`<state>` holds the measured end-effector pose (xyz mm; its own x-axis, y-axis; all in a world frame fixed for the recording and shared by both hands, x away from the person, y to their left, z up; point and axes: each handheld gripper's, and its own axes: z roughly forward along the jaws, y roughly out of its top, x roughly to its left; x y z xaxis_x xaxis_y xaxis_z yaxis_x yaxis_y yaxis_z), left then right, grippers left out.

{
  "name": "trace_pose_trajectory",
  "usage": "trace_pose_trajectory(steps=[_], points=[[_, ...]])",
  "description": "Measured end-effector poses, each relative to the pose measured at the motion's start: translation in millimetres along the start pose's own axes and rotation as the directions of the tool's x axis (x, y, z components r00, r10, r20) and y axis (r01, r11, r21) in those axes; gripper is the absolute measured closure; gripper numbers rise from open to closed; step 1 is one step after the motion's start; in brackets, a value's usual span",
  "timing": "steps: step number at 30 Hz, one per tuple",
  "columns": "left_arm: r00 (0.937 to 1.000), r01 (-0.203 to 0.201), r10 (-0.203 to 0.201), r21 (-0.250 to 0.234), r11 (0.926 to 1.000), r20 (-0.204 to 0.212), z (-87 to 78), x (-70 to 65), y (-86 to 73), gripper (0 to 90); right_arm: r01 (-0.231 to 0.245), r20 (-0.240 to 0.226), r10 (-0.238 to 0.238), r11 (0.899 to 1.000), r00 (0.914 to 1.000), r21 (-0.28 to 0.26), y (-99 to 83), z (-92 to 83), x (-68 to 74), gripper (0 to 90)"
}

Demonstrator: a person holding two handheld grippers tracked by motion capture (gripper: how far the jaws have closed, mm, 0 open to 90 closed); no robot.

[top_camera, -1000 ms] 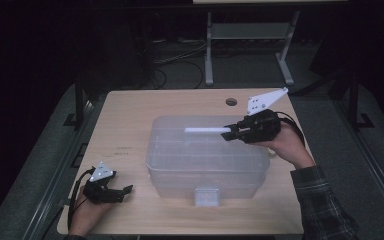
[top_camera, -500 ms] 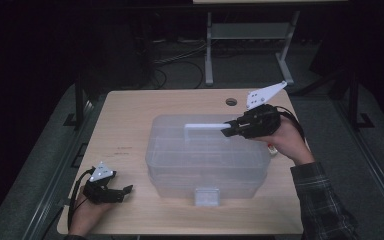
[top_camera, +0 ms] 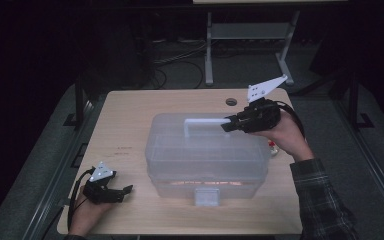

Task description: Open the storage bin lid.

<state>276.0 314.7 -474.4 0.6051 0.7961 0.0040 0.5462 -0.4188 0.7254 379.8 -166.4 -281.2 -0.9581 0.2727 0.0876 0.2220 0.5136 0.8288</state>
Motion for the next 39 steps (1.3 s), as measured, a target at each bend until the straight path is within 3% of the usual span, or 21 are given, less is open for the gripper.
trace_pose_trajectory(steps=[11,15,19,23,27,30,34,39], points=[[1.0000,-0.006,0.006,-0.010,0.9999,0.007,-2.3,0.9,-1.2,17.8,-0.024,-0.007,0.024,1.000,0.9997,0.007,5.7,-1.4,-7.6,75.2],[0.9994,0.000,0.001,-0.029,0.9996,0.034,-10.4,-0.2,3.5,27.1,-0.033,-0.011,0.033,0.999,0.9994,0.003,6.3,-1.7,-9.9,75.1],[0.9962,0.002,0.008,-0.116,0.9932,0.087,-27.3,-7.3,16.7,47.2,-0.040,-0.015,0.040,0.999,0.9991,0.001,6.6,-1.8,-11.5,75.1],[0.9865,-0.011,0.041,-0.186,0.9825,0.158,-42.3,-19.9,31.4,70.1,-0.039,-0.021,0.039,0.999,0.9990,0.006,7.8,-1.6,-13.1,75.2],[0.9671,-0.026,0.088,-0.251,0.9677,0.239,-52.5,-37.4,48.1,89.7,-0.046,-0.020,0.047,0.999,0.9987,0.017,9.4,-2.0,-13.0,75.1],[0.9558,-0.036,0.116,-0.284,0.9582,0.270,-55.2,-50.0,57.9,89.8,-0.048,-0.019,0.048,0.999,0.9987,0.018,9.7,-2.0,-12.5,75.1],[0.9429,-0.052,0.145,-0.298,0.9533,0.300,-52.5,-63.5,67.7,89.8,-0.048,-0.021,0.048,0.999,0.9986,0.020,9.5,-2.0,-12.8,75.2],[0.9352,-0.060,0.162,-0.310,0.9487,0.315,-49.6,-72.4,74.6,89.8,-0.050,-0.025,0.050,0.999,0.9984,0.020,9.6,-1.9,-13.0,75.2]])
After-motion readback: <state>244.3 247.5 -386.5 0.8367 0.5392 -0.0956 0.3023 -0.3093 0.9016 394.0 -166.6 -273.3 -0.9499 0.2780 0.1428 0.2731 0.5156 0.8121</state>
